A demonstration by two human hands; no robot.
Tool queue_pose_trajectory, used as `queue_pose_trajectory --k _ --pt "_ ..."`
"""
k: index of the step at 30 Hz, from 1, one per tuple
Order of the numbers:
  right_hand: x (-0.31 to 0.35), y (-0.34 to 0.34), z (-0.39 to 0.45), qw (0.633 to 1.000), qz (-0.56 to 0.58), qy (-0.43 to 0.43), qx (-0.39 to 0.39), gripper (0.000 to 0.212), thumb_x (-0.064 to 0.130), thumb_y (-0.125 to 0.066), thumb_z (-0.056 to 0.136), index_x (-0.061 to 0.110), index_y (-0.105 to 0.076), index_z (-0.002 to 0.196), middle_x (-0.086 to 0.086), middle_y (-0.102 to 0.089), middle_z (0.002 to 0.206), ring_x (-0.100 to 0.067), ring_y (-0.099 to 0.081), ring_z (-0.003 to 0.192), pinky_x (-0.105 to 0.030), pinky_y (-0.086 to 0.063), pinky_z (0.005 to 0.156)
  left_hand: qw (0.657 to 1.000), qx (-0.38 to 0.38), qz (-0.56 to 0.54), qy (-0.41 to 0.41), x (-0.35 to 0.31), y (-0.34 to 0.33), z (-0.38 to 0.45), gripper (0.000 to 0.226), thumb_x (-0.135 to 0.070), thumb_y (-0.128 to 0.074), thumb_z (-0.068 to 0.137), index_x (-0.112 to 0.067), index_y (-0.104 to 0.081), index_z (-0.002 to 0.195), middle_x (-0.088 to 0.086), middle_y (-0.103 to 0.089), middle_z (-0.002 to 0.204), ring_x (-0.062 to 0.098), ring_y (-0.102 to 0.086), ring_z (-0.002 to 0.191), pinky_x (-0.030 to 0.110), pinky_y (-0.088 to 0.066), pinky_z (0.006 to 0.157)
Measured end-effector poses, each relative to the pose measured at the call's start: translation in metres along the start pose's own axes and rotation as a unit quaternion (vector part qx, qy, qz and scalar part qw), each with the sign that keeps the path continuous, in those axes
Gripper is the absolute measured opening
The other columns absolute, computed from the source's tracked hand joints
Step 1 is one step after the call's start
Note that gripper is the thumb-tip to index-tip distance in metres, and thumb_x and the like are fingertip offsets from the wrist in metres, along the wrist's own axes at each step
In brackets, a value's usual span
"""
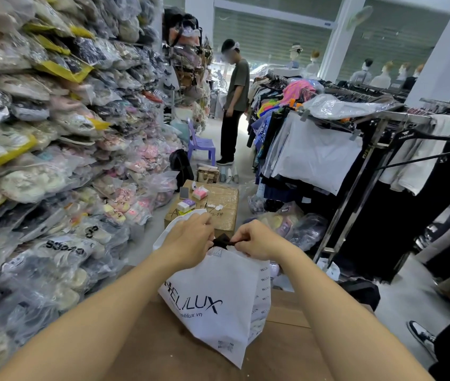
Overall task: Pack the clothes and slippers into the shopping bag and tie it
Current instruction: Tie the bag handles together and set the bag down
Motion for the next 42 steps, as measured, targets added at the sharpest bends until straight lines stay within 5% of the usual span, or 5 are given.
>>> queue_pose_trajectory --k 15,18,23,31,42 --pt "0.001 -0.011 -0.013 0.997 -0.058 0.000 -0.048 0.024 0.045 -0.062 0.091 0.028 -0.077 0.101 0.008 -0.065 0.106 -0.020 -0.051 0.109 -0.033 -0.041 0.078 0.990 0.128 -0.062 0.015 0.030 0.003 0.006 0.009 -0.031 -0.065 0.086 -0.029 -0.059 0.093 -0.007 -0.038 0.139 0.018 -0.029 0.133 0.043 -0.029 0.109" --pt "-0.007 -0.017 -0.019 0.997 -0.071 -0.018 -0.032 0.069 0.075 -0.064 0.072 0.034 -0.062 0.128 0.006 -0.042 0.134 -0.016 -0.028 0.125 -0.035 -0.029 0.089 0.981 0.168 -0.065 0.067 0.048 0.010 0.014 0.055 -0.028 -0.071 0.075 -0.024 -0.045 0.123 0.000 -0.025 0.143 0.026 -0.019 0.135 0.043 -0.034 0.108" --pt "-0.031 -0.020 -0.024 0.995 -0.056 -0.036 -0.077 0.075 0.043 -0.085 0.073 0.029 -0.051 0.139 0.002 -0.020 0.142 -0.026 -0.024 0.133 -0.041 -0.038 0.108 0.957 0.251 -0.057 0.133 0.062 -0.001 0.017 0.120 -0.016 -0.087 0.068 -0.026 -0.003 0.153 0.011 -0.016 0.152 0.036 -0.033 0.135 0.045 -0.044 0.102" --pt "-0.034 -0.019 -0.030 0.994 -0.024 -0.029 -0.100 0.058 0.004 -0.069 0.085 0.015 -0.050 0.139 0.001 -0.038 0.124 -0.014 -0.043 0.110 -0.018 -0.036 0.087 0.973 0.077 -0.040 0.213 0.065 -0.015 0.037 0.076 -0.009 -0.074 0.076 -0.015 -0.030 0.138 0.011 -0.044 0.133 0.032 -0.045 0.121 0.039 -0.046 0.084" --pt "-0.026 -0.024 -0.041 0.998 -0.039 0.016 -0.043 0.048 -0.003 -0.067 0.078 0.042 -0.051 0.075 0.000 -0.048 0.123 -0.016 -0.048 0.114 -0.027 -0.046 0.096 0.943 0.217 -0.196 0.160 0.072 -0.035 0.048 0.034 0.007 -0.071 0.073 -0.019 -0.060 0.093 0.003 -0.065 0.102 0.020 -0.060 0.093 0.025 -0.048 0.069"
Point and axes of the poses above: each hand's wrist, its own z-axis towards the middle knuckle, its own y-axis out of the back of the hand, x = y × z, the point moved 5 cm from there along z, towards the middle knuckle
